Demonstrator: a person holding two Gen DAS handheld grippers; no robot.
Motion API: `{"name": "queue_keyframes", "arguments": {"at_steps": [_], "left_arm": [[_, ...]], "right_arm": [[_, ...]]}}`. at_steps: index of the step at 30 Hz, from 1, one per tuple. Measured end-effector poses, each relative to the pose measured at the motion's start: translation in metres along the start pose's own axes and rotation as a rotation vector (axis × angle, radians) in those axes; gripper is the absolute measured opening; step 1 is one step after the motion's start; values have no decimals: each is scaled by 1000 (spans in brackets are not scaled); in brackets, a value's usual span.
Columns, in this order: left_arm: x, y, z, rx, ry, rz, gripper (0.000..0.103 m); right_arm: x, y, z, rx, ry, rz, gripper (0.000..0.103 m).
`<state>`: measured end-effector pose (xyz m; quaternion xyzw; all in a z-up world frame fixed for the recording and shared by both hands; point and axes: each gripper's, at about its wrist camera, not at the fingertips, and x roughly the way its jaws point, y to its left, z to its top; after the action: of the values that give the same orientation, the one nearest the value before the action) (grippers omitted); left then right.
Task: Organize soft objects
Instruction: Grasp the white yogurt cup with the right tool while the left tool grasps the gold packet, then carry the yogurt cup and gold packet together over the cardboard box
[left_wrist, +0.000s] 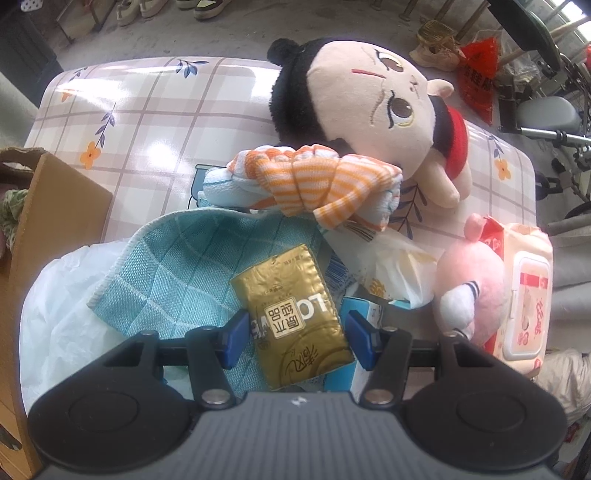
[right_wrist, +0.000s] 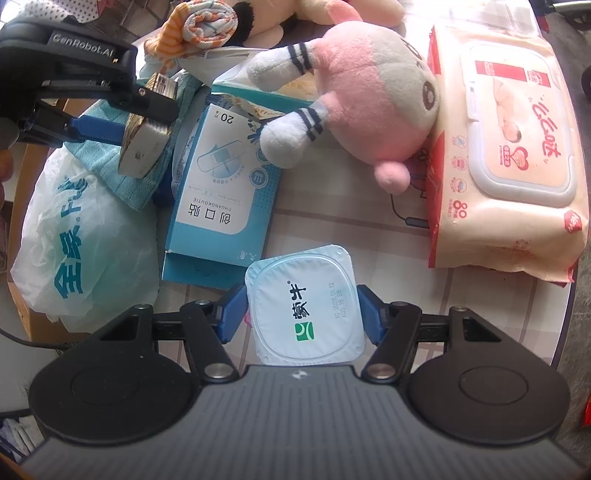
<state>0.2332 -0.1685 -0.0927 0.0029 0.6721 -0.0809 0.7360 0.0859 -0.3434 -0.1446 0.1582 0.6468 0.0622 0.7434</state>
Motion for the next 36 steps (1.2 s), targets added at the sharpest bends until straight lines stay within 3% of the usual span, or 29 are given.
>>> {"name": "queue_keyframes", "arguments": {"at_steps": [11, 23, 30, 36], "left_arm": [[-11, -6, -14, 36, -18, -21, 58], [-78, 6, -25, 6, -87, -89, 58], [-124, 35, -32, -41, -167, -118, 58], [-157, 86, -38, -76, -255, -157, 58]], "right_arm": [[-12, -7, -6, 34, -18, -5, 62], [-68, -1, -5, 53, -72, 29, 62], [-112, 28, 6, 15, -131, 68, 62], [-134, 71, 23, -13, -169, 76, 62]]}}
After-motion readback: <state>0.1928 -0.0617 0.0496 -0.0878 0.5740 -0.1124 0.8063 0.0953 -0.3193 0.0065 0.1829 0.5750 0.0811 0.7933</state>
